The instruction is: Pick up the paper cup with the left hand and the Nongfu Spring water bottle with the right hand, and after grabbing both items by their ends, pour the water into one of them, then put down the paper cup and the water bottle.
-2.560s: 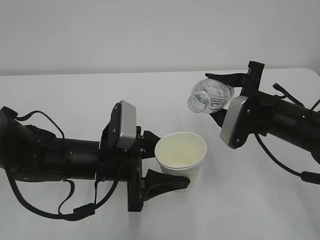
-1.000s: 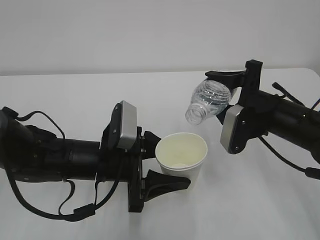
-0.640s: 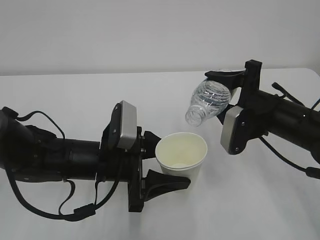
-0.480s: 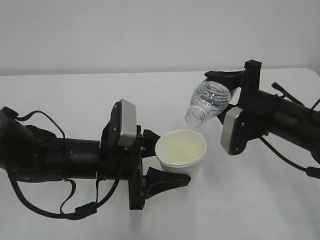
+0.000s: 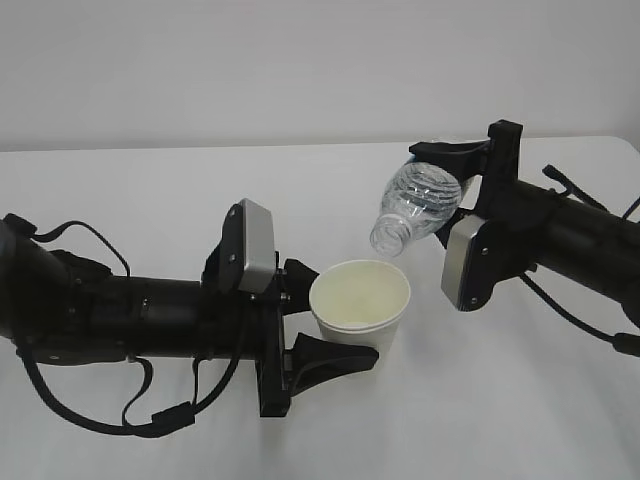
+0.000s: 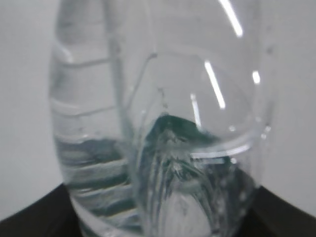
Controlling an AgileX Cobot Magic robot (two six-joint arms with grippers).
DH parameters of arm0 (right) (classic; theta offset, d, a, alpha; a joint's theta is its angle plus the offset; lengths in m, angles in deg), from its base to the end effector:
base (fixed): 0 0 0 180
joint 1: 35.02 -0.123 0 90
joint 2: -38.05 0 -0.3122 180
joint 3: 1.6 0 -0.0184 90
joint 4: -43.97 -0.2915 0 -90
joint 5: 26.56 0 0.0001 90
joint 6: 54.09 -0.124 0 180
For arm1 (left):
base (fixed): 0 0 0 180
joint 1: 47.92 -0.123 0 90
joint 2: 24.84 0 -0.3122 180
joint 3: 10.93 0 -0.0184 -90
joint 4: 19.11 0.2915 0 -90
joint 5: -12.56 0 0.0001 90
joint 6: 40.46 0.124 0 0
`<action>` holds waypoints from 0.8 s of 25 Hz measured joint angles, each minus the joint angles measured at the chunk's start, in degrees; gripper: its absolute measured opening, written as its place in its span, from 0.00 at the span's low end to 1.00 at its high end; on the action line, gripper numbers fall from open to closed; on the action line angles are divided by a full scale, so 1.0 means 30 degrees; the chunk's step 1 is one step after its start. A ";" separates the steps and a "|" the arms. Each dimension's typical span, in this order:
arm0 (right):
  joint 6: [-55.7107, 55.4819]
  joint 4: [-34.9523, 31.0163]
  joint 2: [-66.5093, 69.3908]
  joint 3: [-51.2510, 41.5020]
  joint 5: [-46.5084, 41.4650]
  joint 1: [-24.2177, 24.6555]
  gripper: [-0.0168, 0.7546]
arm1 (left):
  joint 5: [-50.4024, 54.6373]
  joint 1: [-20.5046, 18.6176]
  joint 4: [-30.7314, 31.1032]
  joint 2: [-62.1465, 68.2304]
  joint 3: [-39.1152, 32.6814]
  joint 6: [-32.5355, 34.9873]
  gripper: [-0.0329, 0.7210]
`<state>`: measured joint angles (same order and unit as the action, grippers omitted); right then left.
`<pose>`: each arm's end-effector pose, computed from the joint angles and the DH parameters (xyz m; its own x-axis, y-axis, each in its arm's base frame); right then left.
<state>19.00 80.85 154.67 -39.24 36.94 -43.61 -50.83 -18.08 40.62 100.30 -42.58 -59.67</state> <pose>0.3728 0.1236 0.1361 0.6567 -0.7536 -0.0302 -0.0884 -0.0372 -0.9954 0.2861 -0.2745 0.0885 -0.0087 0.2349 -0.9720 0.9917 0.1266 0.0218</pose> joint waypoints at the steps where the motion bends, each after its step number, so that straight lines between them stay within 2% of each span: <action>1: 0.0009 0.0000 0.0000 0.0000 0.0000 0.0000 0.63 | 0.0000 0.0000 -0.0009 0.0000 0.0000 0.0000 0.68; 20: 0.0624 0.0037 0.0000 0.0000 0.0000 -0.0113 0.63 | 0.0465 0.0000 -0.0117 0.0000 0.0000 0.0000 0.68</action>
<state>20.87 80.97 154.67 -39.24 36.94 -43.95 -49.44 -18.08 40.27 100.30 -42.58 -59.67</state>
